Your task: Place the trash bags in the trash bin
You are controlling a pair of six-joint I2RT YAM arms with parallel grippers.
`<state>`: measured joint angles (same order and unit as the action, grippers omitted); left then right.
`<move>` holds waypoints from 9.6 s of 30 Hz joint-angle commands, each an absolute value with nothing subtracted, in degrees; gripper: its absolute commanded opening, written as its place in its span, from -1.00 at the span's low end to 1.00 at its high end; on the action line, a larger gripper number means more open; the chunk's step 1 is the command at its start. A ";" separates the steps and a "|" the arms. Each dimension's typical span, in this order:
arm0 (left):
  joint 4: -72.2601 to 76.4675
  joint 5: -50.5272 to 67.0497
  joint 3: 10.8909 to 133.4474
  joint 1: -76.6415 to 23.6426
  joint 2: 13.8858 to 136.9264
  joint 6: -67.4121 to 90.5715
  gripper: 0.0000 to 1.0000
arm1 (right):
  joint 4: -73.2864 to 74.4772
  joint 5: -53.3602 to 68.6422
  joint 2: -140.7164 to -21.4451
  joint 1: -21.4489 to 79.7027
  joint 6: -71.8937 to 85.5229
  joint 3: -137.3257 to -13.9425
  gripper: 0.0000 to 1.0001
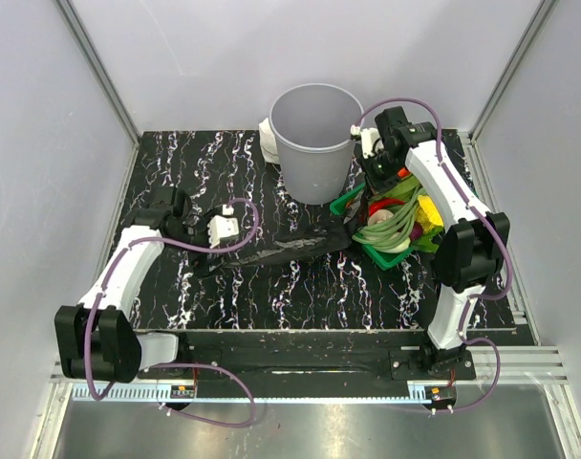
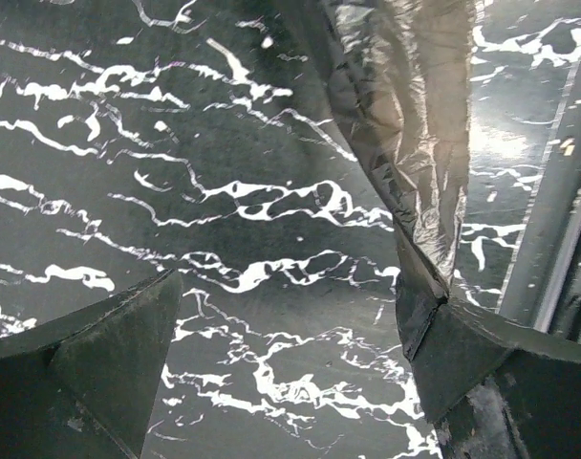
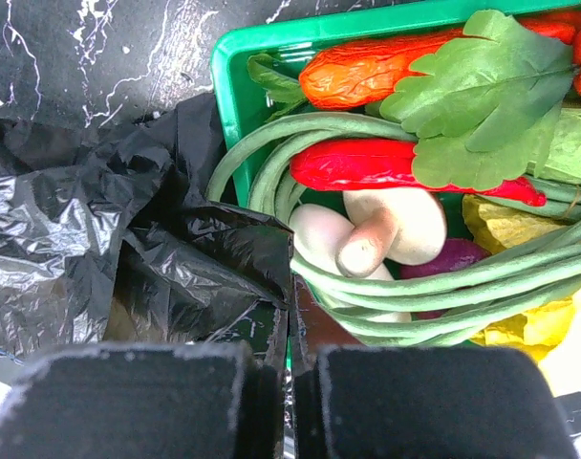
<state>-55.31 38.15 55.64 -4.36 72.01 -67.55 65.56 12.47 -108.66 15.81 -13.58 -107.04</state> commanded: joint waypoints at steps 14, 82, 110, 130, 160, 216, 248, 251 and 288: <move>-88.51 62.32 70.05 0.00 74.19 -90.78 0.98 | 61.79 6.07 -108.46 16.08 -13.45 -105.21 -1.00; 5.00 1.77 53.71 -55.80 87.01 -41.39 0.98 | 59.41 13.36 -106.70 12.83 -15.47 -102.65 -1.00; 17.49 -14.68 52.12 -64.07 97.82 -41.04 0.86 | 59.50 12.83 -107.84 12.83 -15.55 -102.92 -1.00; 13.54 -11.34 55.46 -61.97 97.47 -40.26 -0.91 | 59.41 12.39 -107.05 12.74 -16.00 -100.72 -1.00; 6.59 -2.45 61.52 -60.12 99.40 -32.26 0.56 | 59.41 12.31 -107.40 12.74 -15.73 -100.63 -1.00; 13.10 -18.28 62.75 -65.39 104.68 -34.28 -0.25 | 59.41 11.60 -106.52 12.74 -16.70 -98.17 -1.00; -23.64 14.15 87.88 -37.88 86.22 -19.87 -1.00 | 59.50 27.16 -96.16 15.81 -18.55 -101.16 -0.17; -24.87 13.54 90.69 -36.04 85.87 -17.41 -1.00 | 57.93 27.59 -93.79 17.05 -17.06 -102.21 -0.05; -40.43 3.78 117.16 -34.80 97.64 -12.48 -1.00 | 55.55 34.89 -77.87 35.32 -23.29 -103.28 0.10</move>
<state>-41.10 5.78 114.76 -34.96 96.90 -12.25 54.13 29.36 -78.11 33.28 -22.94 -101.41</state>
